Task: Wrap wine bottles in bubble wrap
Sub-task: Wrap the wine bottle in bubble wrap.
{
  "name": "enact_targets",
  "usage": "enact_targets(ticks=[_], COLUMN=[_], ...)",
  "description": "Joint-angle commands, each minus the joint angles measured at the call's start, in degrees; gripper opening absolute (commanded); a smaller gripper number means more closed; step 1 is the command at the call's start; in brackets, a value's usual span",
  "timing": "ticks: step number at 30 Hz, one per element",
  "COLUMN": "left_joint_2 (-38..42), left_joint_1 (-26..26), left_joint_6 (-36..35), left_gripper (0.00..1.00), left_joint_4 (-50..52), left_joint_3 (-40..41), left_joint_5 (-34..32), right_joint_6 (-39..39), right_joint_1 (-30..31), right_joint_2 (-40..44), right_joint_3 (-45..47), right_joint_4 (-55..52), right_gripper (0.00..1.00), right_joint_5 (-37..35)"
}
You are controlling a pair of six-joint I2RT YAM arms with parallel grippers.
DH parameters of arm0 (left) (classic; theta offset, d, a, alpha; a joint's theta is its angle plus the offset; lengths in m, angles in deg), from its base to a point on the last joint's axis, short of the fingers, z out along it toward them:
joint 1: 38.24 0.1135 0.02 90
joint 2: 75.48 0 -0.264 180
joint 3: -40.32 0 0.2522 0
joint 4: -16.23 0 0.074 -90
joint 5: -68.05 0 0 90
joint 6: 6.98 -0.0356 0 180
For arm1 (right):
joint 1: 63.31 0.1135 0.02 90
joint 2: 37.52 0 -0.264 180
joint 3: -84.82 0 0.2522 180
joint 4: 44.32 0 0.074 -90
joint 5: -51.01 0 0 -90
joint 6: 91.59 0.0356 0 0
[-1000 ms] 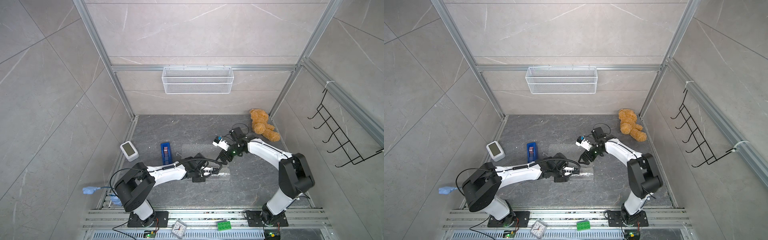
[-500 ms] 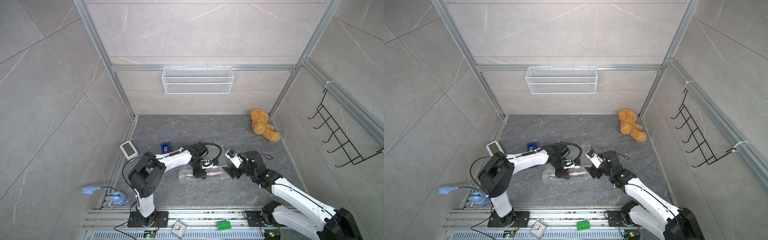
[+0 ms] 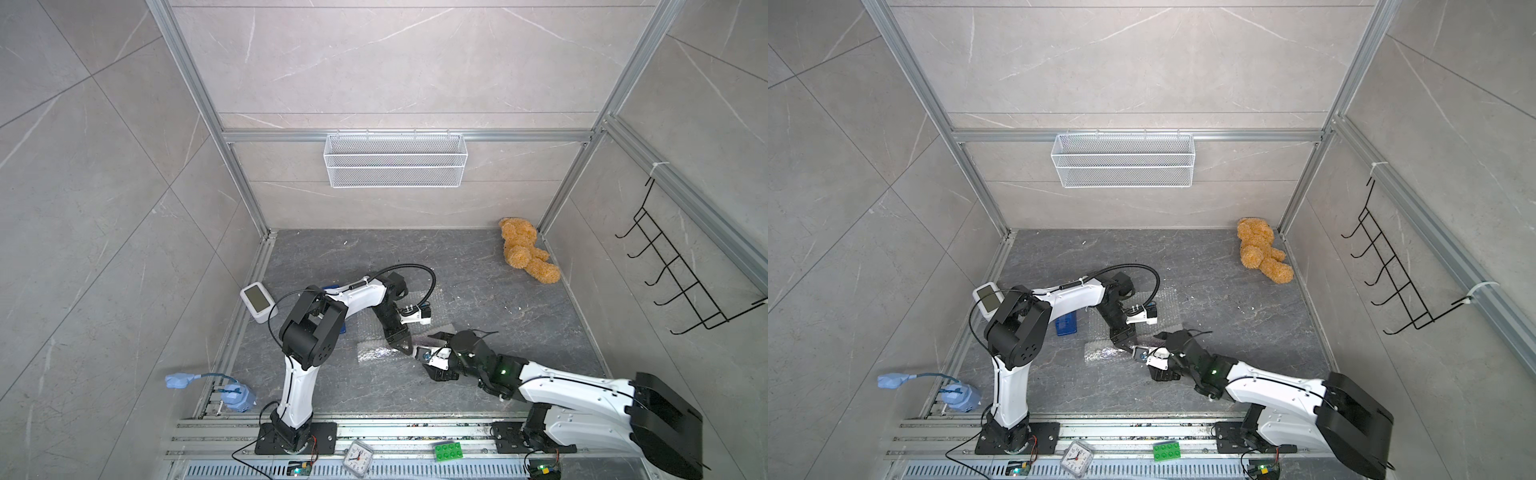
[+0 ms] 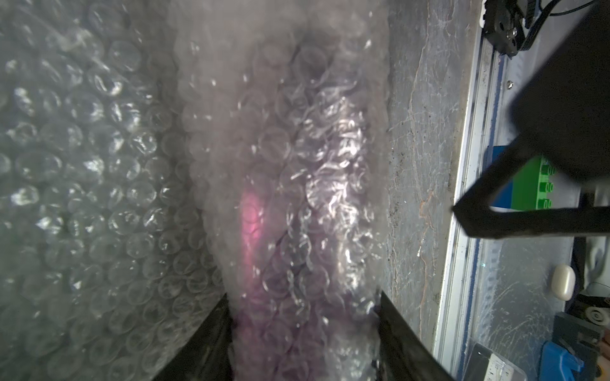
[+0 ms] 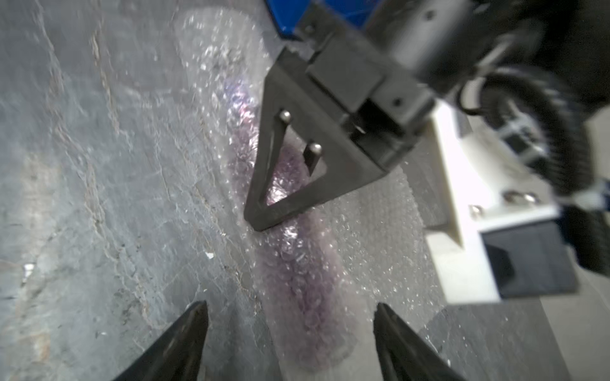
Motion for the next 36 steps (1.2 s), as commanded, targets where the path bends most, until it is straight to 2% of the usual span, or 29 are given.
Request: enact_targets(ticks=[1,9,16,21,24,29,32,36], left_joint_2=[-3.5,-3.4,-3.3,-3.0,-2.6,-1.4,0.4,3.2], left_joint_1=[-0.7,0.2,0.9,1.1,1.2,1.4,1.7,2.4], left_joint_6=[-0.8,-1.1,-1.7,-2.1,-1.9,-1.4,-1.1,-0.8], left_gripper=[0.27,0.27,0.27,0.27,0.27,0.3,0.36,0.44], left_joint_4=[9.1,9.9,10.5,10.6,10.6,9.4,8.0,6.6], left_joint_3=[2.0,1.9,1.7,1.7,1.7,2.3,3.6,5.3], left_joint_5=[-1.3,-1.1,-1.1,-1.6,-1.5,-2.2,-3.0,-3.6], right_joint_6=[-8.0,-13.3,-12.9,-13.5,-12.9,-10.5,-10.0,-8.5], right_joint_1=[1.2,1.5,1.5,1.5,1.5,1.5,1.6,1.5], right_joint_2=[-5.0,-14.0,-14.0,-16.1,-17.5,-19.6,-19.9,-19.8], right_joint_3=[-4.2,-7.2,-7.0,-9.0,-10.5,-13.2,-13.7,-14.8], right_joint_4=[0.3,1.5,-3.8,-8.6,-9.5,-12.5,-14.2,-18.4], right_gripper=[0.8,0.8,0.78,0.77,0.72,0.55,0.45,0.42], right_joint_5=[-5.3,-7.0,-1.0,-1.0,-1.7,-2.5,-3.1,-2.6])
